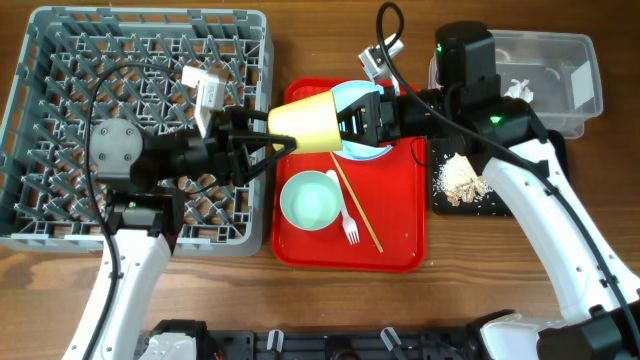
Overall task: Sort waste into correct bins and load items into the dishwasher rack
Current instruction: 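Grasp the yellow cup with the left gripper and release the right gripper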
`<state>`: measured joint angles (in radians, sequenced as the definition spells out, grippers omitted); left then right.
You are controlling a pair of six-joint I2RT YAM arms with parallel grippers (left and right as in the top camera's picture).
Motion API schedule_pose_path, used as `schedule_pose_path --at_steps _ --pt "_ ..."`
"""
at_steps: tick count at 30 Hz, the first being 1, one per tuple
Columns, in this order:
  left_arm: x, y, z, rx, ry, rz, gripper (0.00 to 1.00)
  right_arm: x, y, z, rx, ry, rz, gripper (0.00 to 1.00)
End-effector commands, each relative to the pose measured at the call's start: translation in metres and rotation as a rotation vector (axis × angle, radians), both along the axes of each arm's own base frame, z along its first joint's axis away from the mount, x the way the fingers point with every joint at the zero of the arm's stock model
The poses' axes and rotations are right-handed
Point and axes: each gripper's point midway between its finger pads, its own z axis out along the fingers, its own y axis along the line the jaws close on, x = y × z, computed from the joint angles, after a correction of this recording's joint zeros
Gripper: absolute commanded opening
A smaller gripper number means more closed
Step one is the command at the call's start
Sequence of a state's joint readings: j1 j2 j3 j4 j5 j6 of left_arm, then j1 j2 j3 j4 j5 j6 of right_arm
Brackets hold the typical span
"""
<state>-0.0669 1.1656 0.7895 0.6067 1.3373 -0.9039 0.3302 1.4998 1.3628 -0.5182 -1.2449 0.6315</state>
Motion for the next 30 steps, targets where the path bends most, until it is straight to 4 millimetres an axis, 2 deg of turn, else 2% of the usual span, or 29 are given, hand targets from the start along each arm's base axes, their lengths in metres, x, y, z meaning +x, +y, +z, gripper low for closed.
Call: schedule_pose_path --at_steps 1,12,14,16,18,21,24,30 --pt "-0.005 -0.007 0.005 -0.001 -0.018 -0.032 0.64 -0.002 0.008 -0.006 -0.002 0.021 0.027 0.05" --pt "-0.005 -0.007 0.005 -0.001 -0.018 -0.032 0.59 -0.002 0.011 -0.010 -0.007 0.034 0.035 0.05" --pt "-0.005 -0.007 0.005 -0.001 -0.018 -0.031 0.59 -0.002 0.011 -0.010 -0.007 0.034 0.035 0.13" --pt "-0.004 -0.007 0.005 -0.001 -0.018 -0.030 0.59 -0.002 0.011 -0.010 -0.007 0.035 0.035 0.15" --pt "-0.005 -0.007 0.005 0.001 -0.027 -0.030 0.53 -0.002 0.011 -0.010 -0.007 0.039 0.035 0.20" --pt "-0.005 -0.007 0.005 0.001 -0.029 -0.030 0.49 -0.002 0.011 -0.010 -0.007 0.038 0.034 0.29" --pt "-0.004 -0.007 0.004 0.005 -0.050 -0.028 0.38 -0.002 0.011 -0.010 -0.007 0.052 0.030 0.36" --pt "0.015 0.015 -0.001 0.008 -0.029 0.052 0.37 0.011 -0.002 -0.010 -0.007 0.048 -0.017 0.40"
